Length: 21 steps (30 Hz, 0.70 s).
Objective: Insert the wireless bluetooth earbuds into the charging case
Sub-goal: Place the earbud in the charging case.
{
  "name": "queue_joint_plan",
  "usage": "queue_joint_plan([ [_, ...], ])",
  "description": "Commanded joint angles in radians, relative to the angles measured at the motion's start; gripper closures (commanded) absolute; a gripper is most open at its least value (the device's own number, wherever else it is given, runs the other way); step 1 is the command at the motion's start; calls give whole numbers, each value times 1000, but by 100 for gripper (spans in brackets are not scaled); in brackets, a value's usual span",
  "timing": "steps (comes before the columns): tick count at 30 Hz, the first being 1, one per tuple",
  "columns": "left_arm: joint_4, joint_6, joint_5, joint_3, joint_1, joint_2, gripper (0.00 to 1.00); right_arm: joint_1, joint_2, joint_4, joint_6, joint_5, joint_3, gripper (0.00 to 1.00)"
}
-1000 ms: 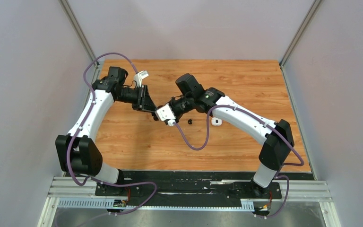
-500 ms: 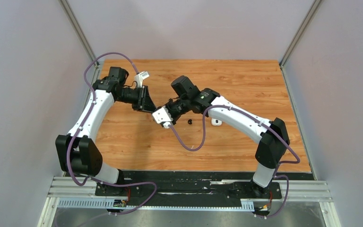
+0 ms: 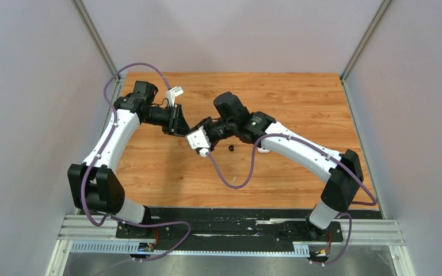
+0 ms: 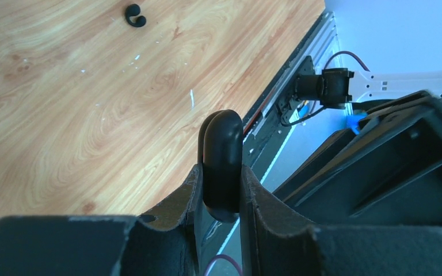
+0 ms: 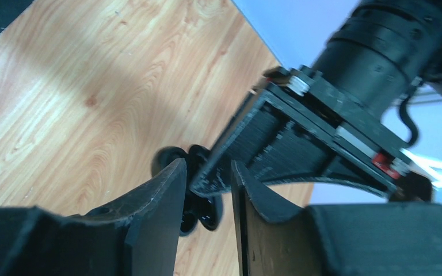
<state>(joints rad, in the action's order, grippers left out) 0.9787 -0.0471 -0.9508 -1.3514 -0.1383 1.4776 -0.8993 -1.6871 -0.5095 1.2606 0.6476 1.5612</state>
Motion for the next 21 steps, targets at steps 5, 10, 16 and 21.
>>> queue_joint_plan([
  [5,28,19,-44,-53,-17,7,100,48,175,110,-164,-61,-106,59],
  [10,46,59,-24,-64,-17,12,100,118,244,131,-446,-109,-174,56],
  [16,78,169,33,-76,-17,0,100,253,242,77,-576,-57,-344,56],
  [21,155,255,74,-90,-14,-11,100,297,108,-40,-446,-24,-353,57],
])
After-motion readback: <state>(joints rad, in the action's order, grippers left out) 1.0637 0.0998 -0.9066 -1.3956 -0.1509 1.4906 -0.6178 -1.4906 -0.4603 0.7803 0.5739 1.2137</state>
